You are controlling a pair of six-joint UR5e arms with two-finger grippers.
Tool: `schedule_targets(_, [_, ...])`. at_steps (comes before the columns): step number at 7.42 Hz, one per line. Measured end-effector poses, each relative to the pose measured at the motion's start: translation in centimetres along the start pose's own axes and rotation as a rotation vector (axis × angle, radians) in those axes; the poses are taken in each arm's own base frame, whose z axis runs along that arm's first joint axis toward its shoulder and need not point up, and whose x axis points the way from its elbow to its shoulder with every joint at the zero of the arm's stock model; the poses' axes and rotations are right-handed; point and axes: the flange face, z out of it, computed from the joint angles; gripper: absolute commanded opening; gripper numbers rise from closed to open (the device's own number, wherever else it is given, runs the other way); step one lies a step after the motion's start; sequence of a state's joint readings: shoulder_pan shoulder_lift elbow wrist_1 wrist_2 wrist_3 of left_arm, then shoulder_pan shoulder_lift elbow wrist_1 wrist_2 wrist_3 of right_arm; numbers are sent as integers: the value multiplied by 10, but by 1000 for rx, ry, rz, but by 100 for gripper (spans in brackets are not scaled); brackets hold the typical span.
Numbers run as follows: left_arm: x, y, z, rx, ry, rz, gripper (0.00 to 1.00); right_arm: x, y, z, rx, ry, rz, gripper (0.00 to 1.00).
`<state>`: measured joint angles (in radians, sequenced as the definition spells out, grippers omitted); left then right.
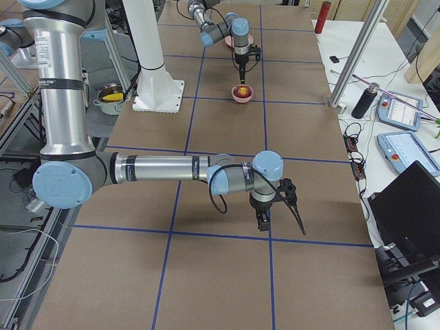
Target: Move apple from plate to bowl
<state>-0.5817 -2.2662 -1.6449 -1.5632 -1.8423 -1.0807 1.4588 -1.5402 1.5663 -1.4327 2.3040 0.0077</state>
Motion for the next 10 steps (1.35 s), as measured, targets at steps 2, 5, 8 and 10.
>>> schedule_targets(2, [-137,-23,-14,-34,-20,139,98,2,0,2,-2,0,2,100])
schedule_targets(5, [-372,-42,-41,-81,-56,251,98,2,1,3,-3,0,3,100])
schedule_targets(8, [-590,16,-64,-126,-49,175,98,3,2,3,-3,0,3,100])
schedule_targets(10, [-657,44,-82,-112,-73,67,98,3,2,2,-2,0,3,100])
